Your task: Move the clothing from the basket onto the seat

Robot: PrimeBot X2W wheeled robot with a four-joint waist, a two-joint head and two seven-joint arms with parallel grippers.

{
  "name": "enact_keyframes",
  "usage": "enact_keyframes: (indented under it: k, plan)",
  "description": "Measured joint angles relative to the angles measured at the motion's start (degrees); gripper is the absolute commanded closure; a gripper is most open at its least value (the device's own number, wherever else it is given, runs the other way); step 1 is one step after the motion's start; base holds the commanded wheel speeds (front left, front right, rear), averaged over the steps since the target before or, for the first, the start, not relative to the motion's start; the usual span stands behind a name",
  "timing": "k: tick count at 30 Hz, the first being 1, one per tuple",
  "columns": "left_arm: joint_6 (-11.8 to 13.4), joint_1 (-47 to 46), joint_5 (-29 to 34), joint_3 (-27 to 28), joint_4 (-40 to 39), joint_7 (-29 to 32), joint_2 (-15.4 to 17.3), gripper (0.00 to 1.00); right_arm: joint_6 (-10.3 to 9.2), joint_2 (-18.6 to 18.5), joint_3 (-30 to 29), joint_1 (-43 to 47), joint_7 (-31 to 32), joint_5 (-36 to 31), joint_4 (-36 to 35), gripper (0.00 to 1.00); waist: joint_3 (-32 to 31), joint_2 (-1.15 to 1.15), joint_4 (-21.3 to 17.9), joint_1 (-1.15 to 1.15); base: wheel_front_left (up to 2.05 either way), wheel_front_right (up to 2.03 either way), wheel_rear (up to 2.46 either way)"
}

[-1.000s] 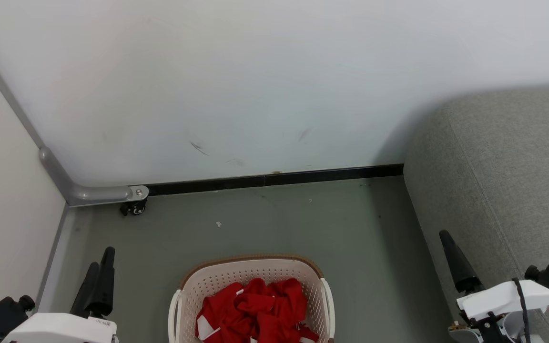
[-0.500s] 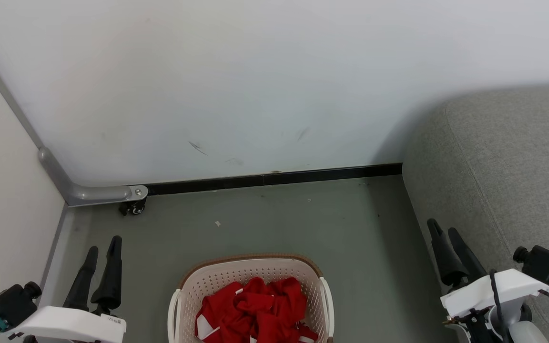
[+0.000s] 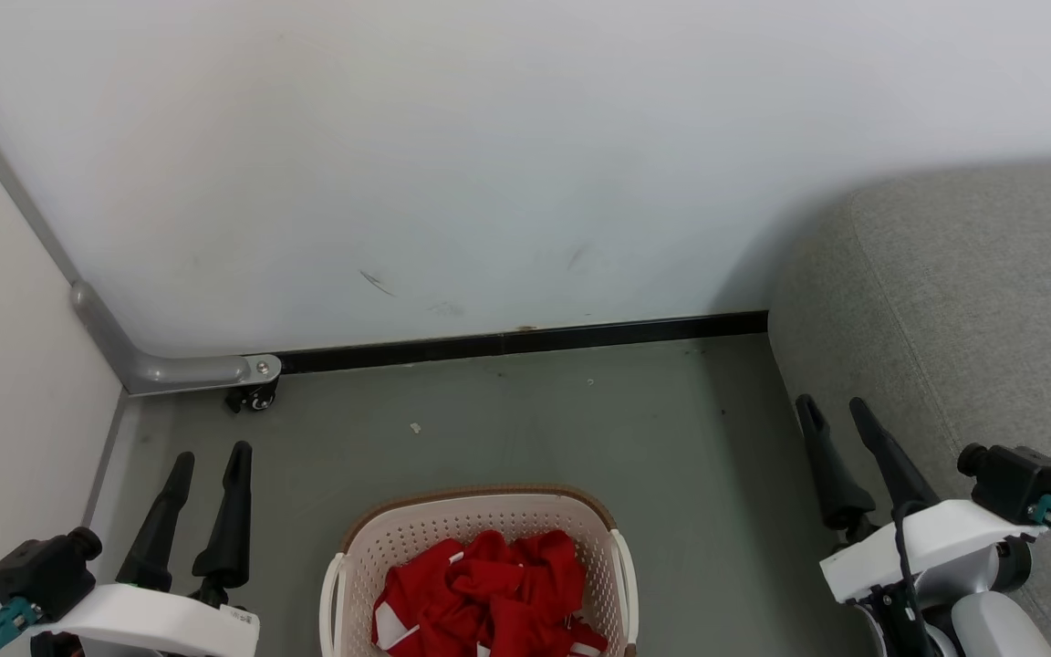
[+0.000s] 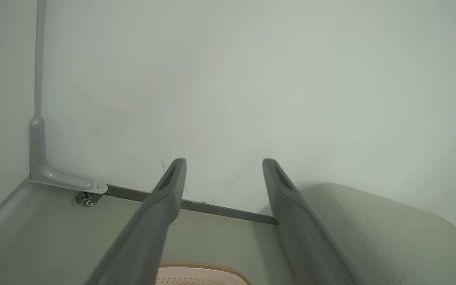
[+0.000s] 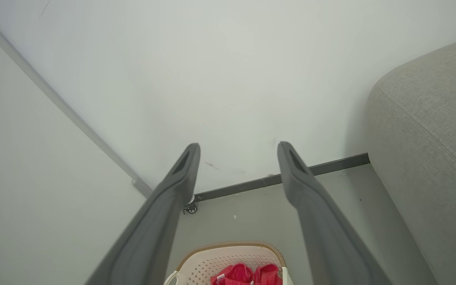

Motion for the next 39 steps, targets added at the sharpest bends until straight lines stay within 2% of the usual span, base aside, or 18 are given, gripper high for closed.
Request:
enact_keyframes:
  k: [24, 39]
  plan:
    - [-0.01, 0.04, 17.68, -2.76, -3.67, -5.12, 1.98, 0.0, 0.02, -0.04, 3.14, -0.16, -5.15, -22.8, -4.02, 0.0, 0.5, 0.0, 0.09, -0.04, 0.0, 0.0, 0.0]
    - [-0.01, 0.04, 18.02, -2.81, -3.8, -5.13, 1.99, 0.0, 0.02, -0.07, 3.18, -1.03, -5.17, -23.26, -4.93, 0.0, 1.24, 0.0, 0.08, -0.04, 0.0, 0.0, 0.0]
